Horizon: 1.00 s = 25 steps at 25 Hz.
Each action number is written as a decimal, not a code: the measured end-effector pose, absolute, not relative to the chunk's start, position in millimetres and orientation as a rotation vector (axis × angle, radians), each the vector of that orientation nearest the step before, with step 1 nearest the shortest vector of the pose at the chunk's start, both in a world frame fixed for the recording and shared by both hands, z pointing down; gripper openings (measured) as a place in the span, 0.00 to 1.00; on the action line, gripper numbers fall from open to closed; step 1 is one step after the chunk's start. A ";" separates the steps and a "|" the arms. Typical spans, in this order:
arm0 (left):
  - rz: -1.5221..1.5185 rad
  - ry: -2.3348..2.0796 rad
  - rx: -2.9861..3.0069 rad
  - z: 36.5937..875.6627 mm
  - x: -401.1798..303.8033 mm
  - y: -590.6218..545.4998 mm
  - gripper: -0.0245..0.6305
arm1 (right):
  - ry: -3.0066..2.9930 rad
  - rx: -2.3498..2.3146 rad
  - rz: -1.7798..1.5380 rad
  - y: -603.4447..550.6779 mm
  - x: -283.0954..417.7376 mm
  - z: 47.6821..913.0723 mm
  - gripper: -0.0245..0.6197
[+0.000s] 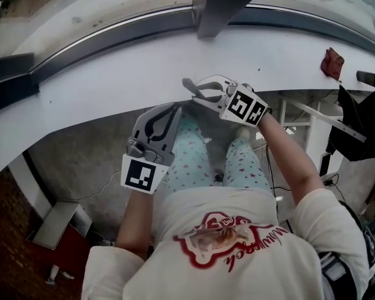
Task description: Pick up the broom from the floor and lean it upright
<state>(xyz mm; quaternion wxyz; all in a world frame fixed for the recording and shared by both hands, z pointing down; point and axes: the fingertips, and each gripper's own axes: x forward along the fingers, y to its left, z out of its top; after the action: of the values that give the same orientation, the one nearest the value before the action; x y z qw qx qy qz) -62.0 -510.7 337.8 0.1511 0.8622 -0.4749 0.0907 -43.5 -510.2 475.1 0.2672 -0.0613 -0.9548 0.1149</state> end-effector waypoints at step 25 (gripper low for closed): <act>0.148 -1.741 2.412 280.0 31.9 -394.1 0.07 | -2.862 0.378 0.387 -455.8 85.0 339.6 0.42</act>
<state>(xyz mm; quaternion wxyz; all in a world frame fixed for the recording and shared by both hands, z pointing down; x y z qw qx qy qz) 31.9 -394.1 280.0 0.0813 0.8072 -0.5826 0.0496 85.0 -455.8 339.6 0.1140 0.1291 -0.9762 0.1319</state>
